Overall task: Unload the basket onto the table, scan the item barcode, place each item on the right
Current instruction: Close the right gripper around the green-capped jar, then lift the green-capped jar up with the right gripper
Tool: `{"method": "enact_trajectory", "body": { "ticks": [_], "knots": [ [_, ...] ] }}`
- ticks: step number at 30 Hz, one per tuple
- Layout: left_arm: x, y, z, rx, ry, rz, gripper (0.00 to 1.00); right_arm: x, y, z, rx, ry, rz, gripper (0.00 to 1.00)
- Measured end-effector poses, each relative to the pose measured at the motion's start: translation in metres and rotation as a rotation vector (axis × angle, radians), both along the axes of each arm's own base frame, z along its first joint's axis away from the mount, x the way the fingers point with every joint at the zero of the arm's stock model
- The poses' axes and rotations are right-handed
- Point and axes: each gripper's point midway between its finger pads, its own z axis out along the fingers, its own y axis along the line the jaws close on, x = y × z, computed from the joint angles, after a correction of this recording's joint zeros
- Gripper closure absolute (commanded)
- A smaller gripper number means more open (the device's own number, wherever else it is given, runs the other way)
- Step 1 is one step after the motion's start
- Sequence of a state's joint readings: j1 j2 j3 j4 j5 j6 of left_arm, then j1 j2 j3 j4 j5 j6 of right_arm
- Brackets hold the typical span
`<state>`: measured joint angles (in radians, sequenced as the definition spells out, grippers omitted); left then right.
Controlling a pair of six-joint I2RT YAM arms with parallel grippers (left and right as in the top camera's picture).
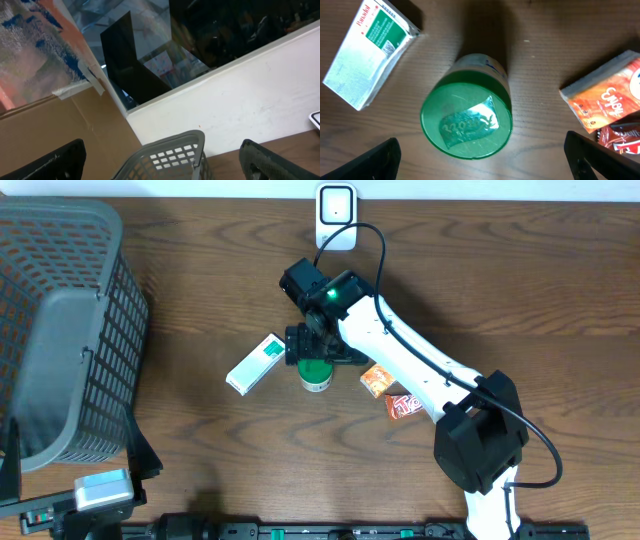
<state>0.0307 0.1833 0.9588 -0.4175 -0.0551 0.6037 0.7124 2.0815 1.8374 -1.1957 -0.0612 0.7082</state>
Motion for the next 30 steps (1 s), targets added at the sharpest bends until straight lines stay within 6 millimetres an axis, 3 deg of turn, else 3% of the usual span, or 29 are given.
{"method": "enact_trajectory", "body": {
  "ticks": [12,20,30],
  "knots": [
    [0.0,0.0,-0.001,0.0,0.005,0.0,0.03,0.004,0.008,-0.025,0.001,0.029,0.015,0.01],
    [0.0,0.0,-0.001,0.0,0.005,0.0,0.03,0.003,0.009,-0.031,-0.009,0.039,0.017,0.01],
    [0.0,0.0,-0.001,0.0,0.006,0.0,0.02,-0.006,0.012,-0.061,-0.055,0.093,0.035,0.01]
  ]
}}
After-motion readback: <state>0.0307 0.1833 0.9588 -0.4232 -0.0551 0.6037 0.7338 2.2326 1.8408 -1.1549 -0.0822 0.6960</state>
